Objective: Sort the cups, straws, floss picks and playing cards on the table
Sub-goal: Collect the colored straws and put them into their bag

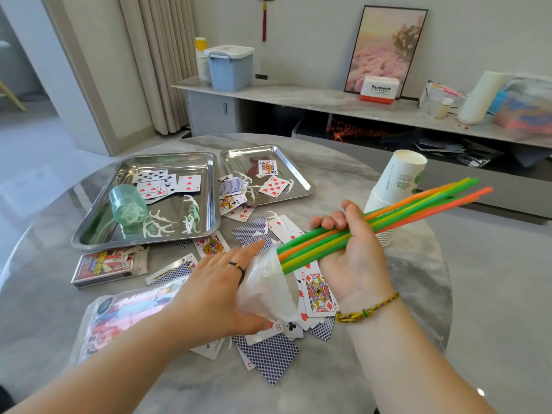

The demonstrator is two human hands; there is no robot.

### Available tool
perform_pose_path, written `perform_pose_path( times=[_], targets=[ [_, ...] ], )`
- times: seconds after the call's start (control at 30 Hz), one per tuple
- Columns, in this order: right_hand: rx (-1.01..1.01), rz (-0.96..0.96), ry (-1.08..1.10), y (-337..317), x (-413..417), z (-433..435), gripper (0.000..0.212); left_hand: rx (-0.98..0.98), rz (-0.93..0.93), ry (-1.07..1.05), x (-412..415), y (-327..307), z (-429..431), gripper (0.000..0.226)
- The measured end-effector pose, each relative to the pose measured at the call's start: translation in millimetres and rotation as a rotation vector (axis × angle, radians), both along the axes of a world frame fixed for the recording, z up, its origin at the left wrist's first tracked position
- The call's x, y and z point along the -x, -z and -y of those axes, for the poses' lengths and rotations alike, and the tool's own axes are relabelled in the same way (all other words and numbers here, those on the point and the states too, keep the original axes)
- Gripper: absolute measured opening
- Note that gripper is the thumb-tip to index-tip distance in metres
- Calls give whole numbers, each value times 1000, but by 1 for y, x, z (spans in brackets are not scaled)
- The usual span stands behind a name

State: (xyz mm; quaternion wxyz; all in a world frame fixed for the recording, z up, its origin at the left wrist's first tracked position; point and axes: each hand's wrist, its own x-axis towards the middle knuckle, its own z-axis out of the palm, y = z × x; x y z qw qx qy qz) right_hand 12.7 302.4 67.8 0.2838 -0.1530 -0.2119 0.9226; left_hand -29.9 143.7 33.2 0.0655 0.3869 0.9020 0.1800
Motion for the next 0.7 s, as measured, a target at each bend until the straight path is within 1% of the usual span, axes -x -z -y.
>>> perform_pose_path(
  times=[0.07, 0.13, 0.3, 0.37, 0.47, 0.5, 0.6, 0.67, 0.7],
  targets=[
    [46, 12, 0, 3, 3, 2, 26, -63, -20, -22, 0, 0, -3, 117],
    [67, 26, -18, 6, 5, 4, 26, -120, -39, -40, -1, 0, -6, 114],
    [-10, 39, -62, 9, 6, 6, 34, -187, -3, -76, 2, -1, -7, 101],
    [-126, 125, -64, 12, 6, 5, 36, -197, 21, -84, 3, -3, -6, 98],
    [-485, 392, -42, 13, 6, 1, 33, -231, 50, -83, 8, -6, -3, 95],
    [-559, 449, -54, 12, 6, -1, 33, -227, 58, -86, 9, -7, -1, 96],
    [-671, 505, -84, 10, 4, -3, 33, -163, 90, -95, 11, -8, 3, 101],
    [-683, 519, -80, 13, 3, -2, 32, -119, 113, -100, 11, -7, 4, 100],
    [-658, 521, -78, 16, 3, 0, 32, -98, 131, -94, 12, -7, 4, 100]
  ],
)
